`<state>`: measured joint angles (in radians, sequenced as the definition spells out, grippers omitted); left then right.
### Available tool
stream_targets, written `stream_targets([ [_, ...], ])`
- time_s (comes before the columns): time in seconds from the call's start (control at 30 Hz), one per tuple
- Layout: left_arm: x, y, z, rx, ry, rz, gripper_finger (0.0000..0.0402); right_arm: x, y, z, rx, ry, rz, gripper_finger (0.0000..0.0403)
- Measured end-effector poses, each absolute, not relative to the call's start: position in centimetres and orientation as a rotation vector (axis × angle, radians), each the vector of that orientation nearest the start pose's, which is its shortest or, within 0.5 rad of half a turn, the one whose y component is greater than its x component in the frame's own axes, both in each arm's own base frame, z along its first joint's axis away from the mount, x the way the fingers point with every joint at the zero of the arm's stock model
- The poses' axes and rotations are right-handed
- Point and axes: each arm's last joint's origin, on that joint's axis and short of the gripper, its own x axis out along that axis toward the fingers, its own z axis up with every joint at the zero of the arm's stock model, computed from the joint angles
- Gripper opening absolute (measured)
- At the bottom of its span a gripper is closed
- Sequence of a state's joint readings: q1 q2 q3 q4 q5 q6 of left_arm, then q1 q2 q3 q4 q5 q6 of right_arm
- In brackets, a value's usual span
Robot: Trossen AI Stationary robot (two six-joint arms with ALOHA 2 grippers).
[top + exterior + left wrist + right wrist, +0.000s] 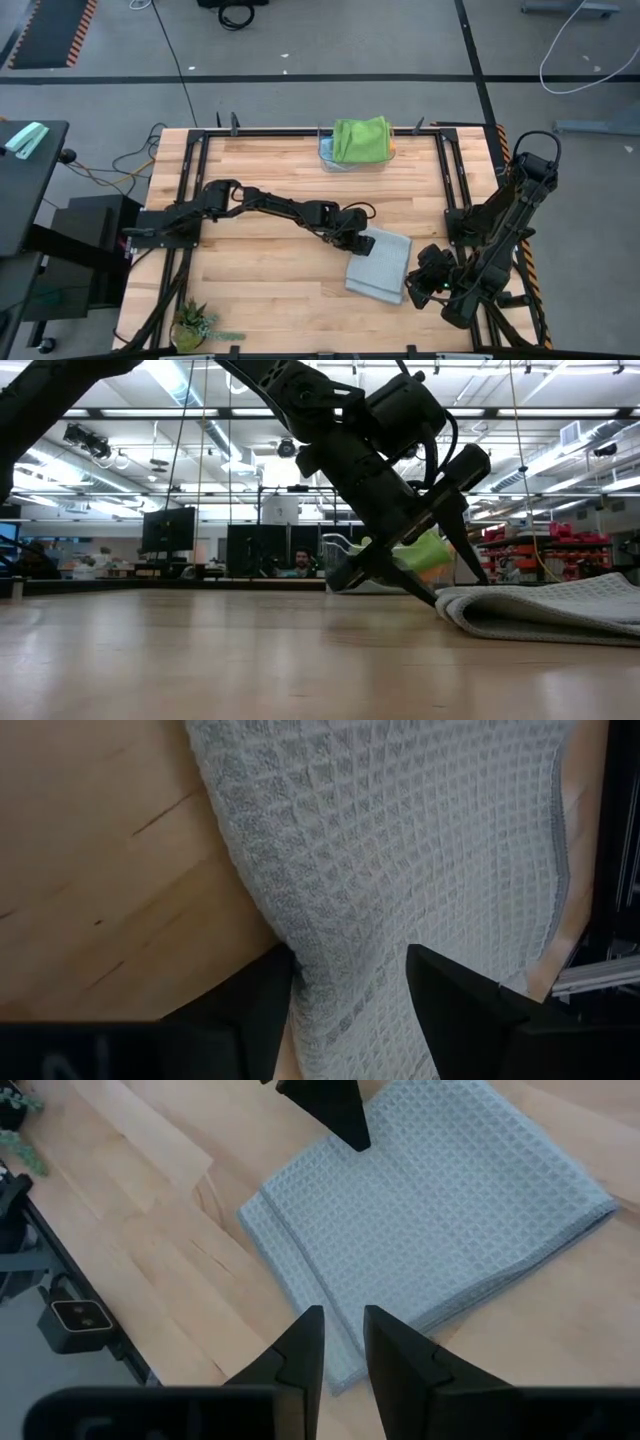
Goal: Fold microfiber towels
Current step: Stack the gray microfiber cloth on top of the green microfiber cloth in the transparent bin
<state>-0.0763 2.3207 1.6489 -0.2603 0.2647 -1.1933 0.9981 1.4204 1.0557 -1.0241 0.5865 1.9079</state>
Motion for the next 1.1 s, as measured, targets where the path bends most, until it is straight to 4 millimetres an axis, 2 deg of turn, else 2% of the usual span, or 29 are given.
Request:
stream_targets([
  [0.23, 48.3, -4.3, 11.3, -1.148, 1.035, 0.266, 0.0219, 14.8, 20.0, 24.3, 0.758, 0.828, -0.584, 0.0082],
  [0.37, 48.0, -3.5, 11.1, -1.128, 1.067, 0.267, 0.0218, 14.8, 20.0, 24.3, 0.758, 0.828, -0.584, 0.0082],
  [0.5, 48.0, -3.2, 11.1, -1.17, 1.07, 0.293, 0.0221, 14.8, 20.0, 24.3, 0.751, 0.83, -0.581, 0.0082],
  [0.9, 48.9, -4.9, 10.1, -1.27, 0.988, 0.295, 0.0222, 14.8, 20.0, 24.3, 0.719, 0.838, -0.566, 0.0082],
  [1.1, 49.3, -4.8, 9.9, -1.306, 0.946, 0.272, 0.0219, 14.8, 20.0, 24.3, 0.719, 0.838, -0.566, 0.0082],
])
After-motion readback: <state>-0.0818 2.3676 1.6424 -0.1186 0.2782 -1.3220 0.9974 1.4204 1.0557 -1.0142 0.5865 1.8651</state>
